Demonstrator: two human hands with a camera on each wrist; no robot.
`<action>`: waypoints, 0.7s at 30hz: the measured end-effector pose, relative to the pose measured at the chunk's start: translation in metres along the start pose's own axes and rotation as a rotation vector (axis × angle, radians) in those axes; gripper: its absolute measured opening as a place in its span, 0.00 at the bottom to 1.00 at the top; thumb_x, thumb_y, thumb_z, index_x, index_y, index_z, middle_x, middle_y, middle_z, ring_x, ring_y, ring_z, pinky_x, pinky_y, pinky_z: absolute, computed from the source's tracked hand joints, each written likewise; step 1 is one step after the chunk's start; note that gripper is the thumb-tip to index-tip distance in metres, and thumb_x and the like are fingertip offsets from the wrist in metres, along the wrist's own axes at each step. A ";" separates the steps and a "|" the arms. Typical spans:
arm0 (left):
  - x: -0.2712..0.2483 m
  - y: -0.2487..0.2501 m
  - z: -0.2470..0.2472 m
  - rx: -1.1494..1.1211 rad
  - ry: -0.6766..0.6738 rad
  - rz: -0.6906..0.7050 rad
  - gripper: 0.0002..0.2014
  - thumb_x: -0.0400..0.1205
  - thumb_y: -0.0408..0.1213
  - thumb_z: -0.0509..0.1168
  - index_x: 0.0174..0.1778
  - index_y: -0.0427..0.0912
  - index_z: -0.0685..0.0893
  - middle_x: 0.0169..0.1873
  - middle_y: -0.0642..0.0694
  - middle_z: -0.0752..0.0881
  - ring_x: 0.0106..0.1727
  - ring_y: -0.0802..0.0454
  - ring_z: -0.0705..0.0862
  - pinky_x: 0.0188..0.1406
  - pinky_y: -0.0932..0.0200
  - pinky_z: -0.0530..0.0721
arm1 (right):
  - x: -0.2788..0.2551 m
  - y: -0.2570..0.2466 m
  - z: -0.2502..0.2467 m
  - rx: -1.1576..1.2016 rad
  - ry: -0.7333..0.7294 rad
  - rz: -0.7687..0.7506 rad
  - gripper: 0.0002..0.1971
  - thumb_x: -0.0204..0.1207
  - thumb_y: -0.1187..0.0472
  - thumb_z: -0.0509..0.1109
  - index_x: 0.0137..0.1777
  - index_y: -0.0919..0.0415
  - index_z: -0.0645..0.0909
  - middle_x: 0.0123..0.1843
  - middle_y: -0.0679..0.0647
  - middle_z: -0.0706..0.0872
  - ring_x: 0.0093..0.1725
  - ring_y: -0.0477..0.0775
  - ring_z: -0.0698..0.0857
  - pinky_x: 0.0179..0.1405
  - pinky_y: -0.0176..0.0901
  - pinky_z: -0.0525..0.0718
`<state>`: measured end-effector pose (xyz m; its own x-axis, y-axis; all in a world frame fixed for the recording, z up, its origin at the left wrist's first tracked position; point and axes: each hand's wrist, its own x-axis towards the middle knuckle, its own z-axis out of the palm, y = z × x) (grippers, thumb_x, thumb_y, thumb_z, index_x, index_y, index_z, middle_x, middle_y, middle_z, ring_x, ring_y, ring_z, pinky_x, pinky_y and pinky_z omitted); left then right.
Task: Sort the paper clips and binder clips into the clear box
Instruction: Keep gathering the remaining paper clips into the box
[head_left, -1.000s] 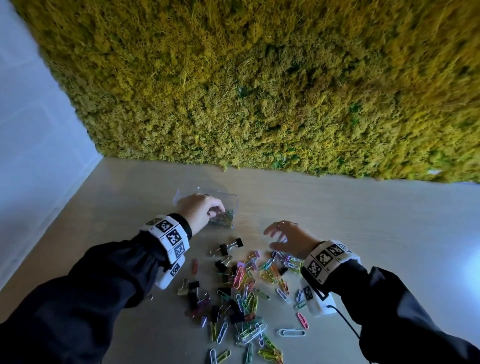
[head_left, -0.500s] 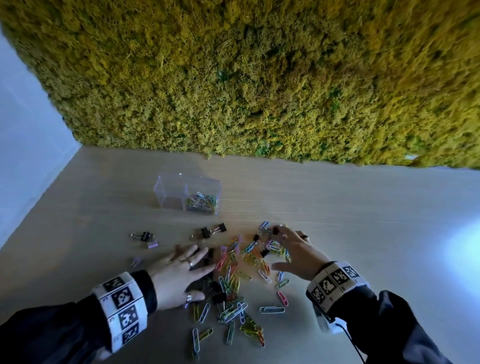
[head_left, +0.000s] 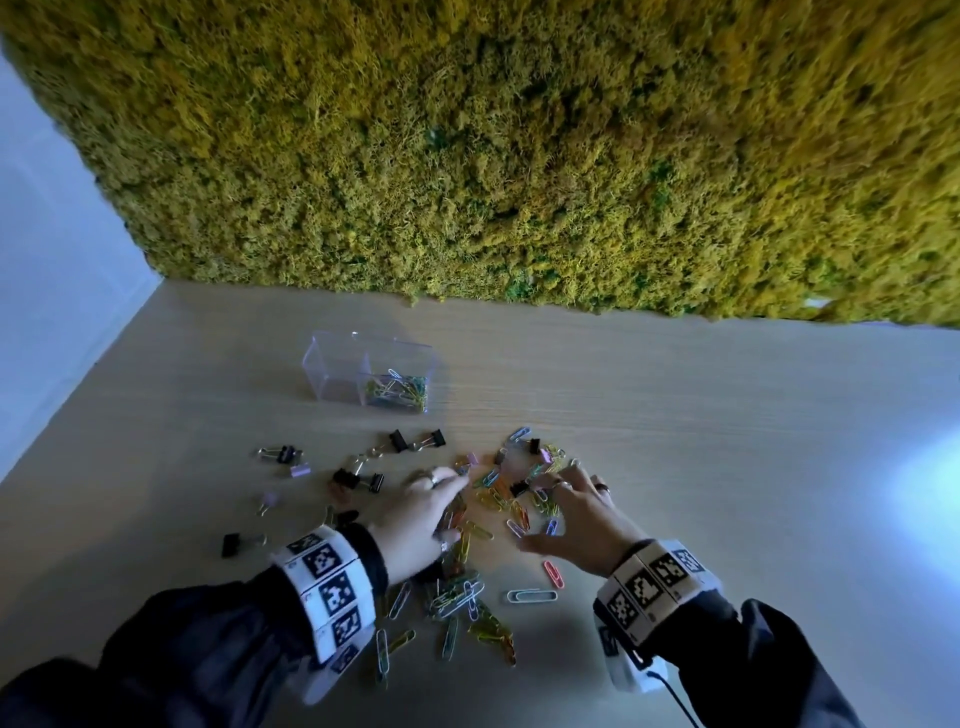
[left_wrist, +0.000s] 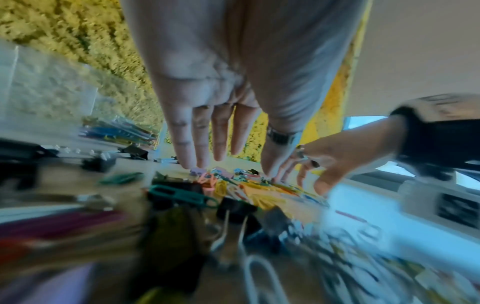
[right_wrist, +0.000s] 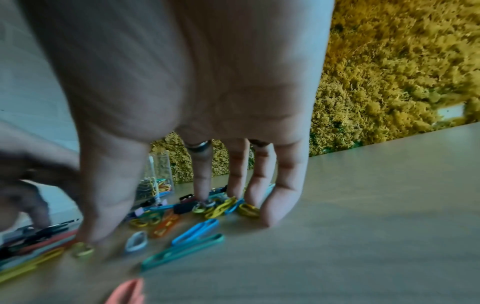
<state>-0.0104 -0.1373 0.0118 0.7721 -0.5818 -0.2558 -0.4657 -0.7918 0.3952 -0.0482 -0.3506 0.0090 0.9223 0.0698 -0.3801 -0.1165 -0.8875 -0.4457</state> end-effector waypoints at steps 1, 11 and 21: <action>0.006 0.002 -0.001 0.002 -0.008 -0.019 0.31 0.79 0.45 0.64 0.76 0.47 0.60 0.75 0.50 0.65 0.68 0.51 0.72 0.62 0.54 0.79 | -0.002 0.000 0.002 -0.006 -0.024 -0.024 0.38 0.64 0.41 0.74 0.73 0.48 0.66 0.72 0.53 0.64 0.70 0.58 0.68 0.71 0.51 0.69; 0.003 0.005 0.001 -0.028 -0.018 -0.102 0.35 0.74 0.56 0.66 0.73 0.45 0.64 0.71 0.46 0.67 0.71 0.48 0.68 0.67 0.52 0.74 | -0.021 0.009 0.015 -0.055 -0.036 -0.099 0.58 0.40 0.20 0.56 0.73 0.51 0.66 0.71 0.45 0.60 0.68 0.54 0.59 0.70 0.57 0.72; -0.020 0.003 0.012 0.140 -0.240 0.011 0.51 0.58 0.63 0.75 0.75 0.51 0.60 0.72 0.54 0.62 0.72 0.52 0.66 0.72 0.46 0.67 | -0.037 -0.007 0.036 -0.101 -0.088 -0.162 0.56 0.42 0.20 0.61 0.72 0.50 0.65 0.69 0.46 0.60 0.67 0.53 0.61 0.71 0.55 0.72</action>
<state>-0.0321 -0.1301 0.0077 0.6501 -0.6044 -0.4605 -0.5415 -0.7937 0.2773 -0.0950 -0.3305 -0.0032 0.8898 0.2509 -0.3811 0.0722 -0.9022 -0.4253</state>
